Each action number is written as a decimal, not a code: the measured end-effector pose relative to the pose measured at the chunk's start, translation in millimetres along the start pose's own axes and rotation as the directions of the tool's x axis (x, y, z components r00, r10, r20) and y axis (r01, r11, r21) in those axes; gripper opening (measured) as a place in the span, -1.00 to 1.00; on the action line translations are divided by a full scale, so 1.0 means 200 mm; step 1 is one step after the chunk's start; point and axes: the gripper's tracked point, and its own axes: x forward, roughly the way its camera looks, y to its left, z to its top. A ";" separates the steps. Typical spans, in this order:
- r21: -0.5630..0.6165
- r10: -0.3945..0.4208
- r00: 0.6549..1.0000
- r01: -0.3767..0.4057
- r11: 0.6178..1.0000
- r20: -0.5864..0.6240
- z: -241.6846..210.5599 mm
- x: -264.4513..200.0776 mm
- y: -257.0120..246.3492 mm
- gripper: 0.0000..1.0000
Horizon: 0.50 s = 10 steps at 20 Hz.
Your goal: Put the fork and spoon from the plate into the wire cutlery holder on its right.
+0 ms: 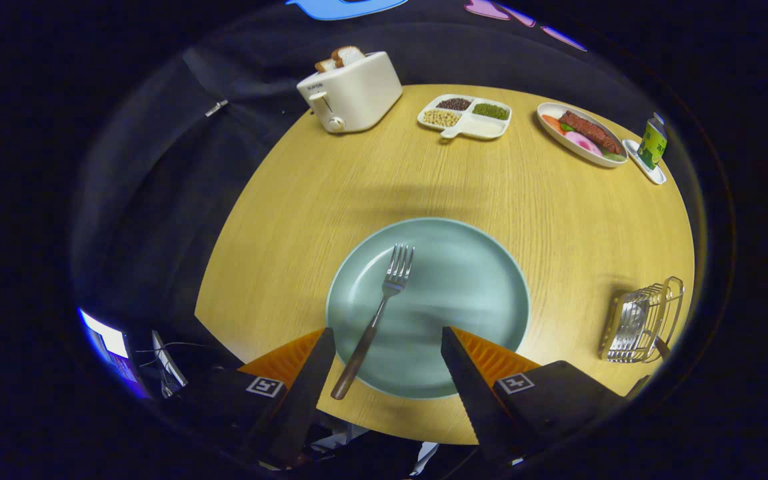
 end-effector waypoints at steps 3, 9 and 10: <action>0.008 -0.047 0.998 0.047 0.999 -0.051 -0.05 0.10 -0.02 0.99; 0.008 -0.079 0.992 0.080 0.997 -0.100 -0.10 0.19 -0.02 0.94; 0.012 -0.091 0.991 0.092 0.996 -0.097 -0.09 0.20 -0.03 0.93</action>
